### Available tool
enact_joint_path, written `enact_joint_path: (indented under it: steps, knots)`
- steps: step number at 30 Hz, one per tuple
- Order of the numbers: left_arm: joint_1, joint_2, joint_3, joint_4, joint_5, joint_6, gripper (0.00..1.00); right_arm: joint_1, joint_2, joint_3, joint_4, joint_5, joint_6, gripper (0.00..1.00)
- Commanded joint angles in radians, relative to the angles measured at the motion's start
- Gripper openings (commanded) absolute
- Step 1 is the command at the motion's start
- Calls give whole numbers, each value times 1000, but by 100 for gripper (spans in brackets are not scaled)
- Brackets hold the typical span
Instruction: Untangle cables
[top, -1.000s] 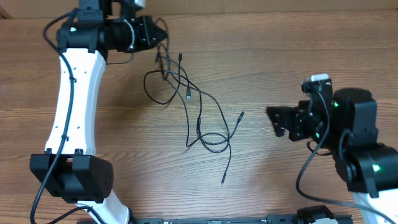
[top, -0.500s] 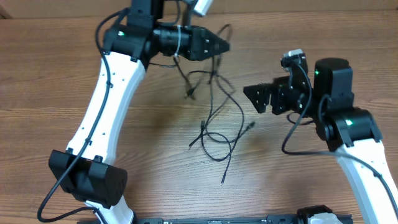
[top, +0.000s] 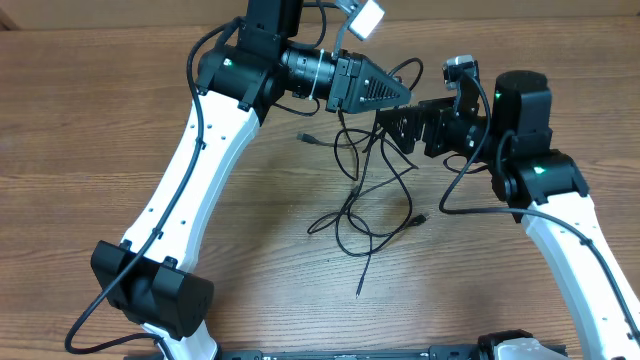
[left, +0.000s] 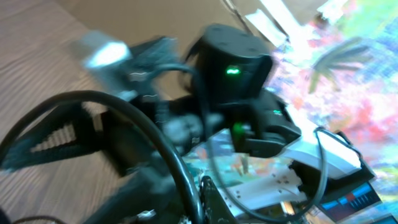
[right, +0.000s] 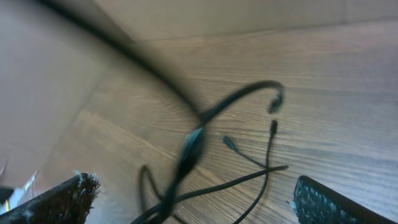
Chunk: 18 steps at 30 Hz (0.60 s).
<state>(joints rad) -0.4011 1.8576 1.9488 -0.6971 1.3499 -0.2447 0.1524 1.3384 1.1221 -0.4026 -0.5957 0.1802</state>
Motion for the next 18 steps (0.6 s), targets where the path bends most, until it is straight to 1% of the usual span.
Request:
enact_joint_path:
  steps: [1, 3, 4, 6, 7, 8, 9, 11, 14, 15, 16, 18]
  knots:
    - [-14, -10, 6, 19, 84, -54, 4, 3, 23, 11, 31, 59, 92, 100]
    - [-15, -10, 6, 18, 84, -55, 4, 3, 25, 11, 60, 58, 118, 100]
    - [-17, -10, 6, 18, 84, -56, 4, 3, 25, 11, 79, 56, 135, 97]
    - [-19, -10, 6, 19, 84, -75, 4, 3, 25, 11, 112, 52, 166, 87]
    - [-20, -10, 6, 19, 84, -77, 4, 3, 25, 11, 126, 51, 187, 81]
    - [-22, -10, 6, 19, 84, -77, 4, 4, 25, 11, 135, 51, 200, 69]
    - [-26, -10, 6, 19, 84, -77, 4, 4, 25, 11, 145, 51, 217, 60]
    - [-32, -10, 6, 19, 84, -81, 4, 4, 25, 11, 159, 31, 220, 37]
    - [-38, -10, 6, 22, 72, -116, 4, 4, 26, 11, 160, -5, 219, 14]
    - [-39, -10, 6, 22, 63, -125, 4, 3, 26, 11, 156, -16, 219, 8]
    - [-39, -10, 6, 22, 60, -131, 4, 3, 26, 11, 151, -29, 215, 4]
    - [-39, -10, 6, 25, 61, -150, 4, 3, 26, 11, 133, -36, 216, 4]
